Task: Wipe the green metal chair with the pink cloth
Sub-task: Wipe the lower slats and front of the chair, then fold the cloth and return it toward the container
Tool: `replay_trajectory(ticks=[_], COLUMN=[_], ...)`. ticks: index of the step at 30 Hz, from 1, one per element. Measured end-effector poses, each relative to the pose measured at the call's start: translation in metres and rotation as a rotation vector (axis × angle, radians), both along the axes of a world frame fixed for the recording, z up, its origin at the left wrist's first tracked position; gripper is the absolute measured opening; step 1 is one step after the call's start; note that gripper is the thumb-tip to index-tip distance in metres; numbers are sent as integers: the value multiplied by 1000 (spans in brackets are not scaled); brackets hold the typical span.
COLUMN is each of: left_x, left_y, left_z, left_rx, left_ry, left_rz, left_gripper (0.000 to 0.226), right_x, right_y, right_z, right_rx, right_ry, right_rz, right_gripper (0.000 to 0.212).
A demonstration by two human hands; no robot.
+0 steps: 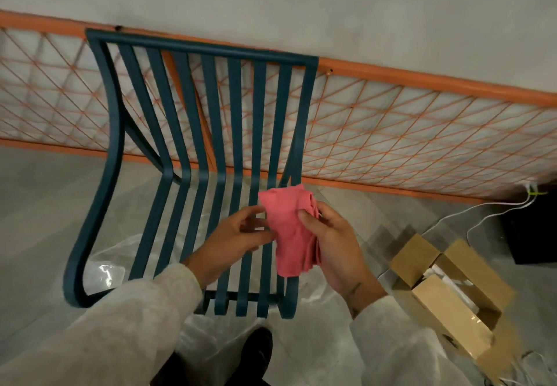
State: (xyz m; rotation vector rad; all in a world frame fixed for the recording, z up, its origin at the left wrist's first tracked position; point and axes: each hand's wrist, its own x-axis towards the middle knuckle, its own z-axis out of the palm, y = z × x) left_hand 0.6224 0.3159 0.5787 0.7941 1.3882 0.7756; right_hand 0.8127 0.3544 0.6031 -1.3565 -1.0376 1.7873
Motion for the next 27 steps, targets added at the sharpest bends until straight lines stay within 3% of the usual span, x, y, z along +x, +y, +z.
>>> replay_trajectory(ticks=[2, 5, 10, 18, 27], left_x=[-9, -22, -59, -155, -285], left_y=[-6, -24, -73, -173, -285], left_z=[21, 47, 78, 99, 100], left_rx=[-3, 48, 105, 141, 222], left_ry=[-80, -141, -49, -74, 44], left_rz=[46, 99, 246, 354, 349], left_gripper=[53, 37, 31, 12, 32], right_x=[-11, -29, -76, -178, -299], right_y=[-3, -13, -50, -137, -245], right_z=[17, 35, 55, 79, 72], right_rx=[-27, -5, 32, 108, 71], right_ry=[85, 93, 24, -48, -113], right_rz=[5, 46, 124, 170, 201], right_gripper=[30, 28, 23, 13, 13])
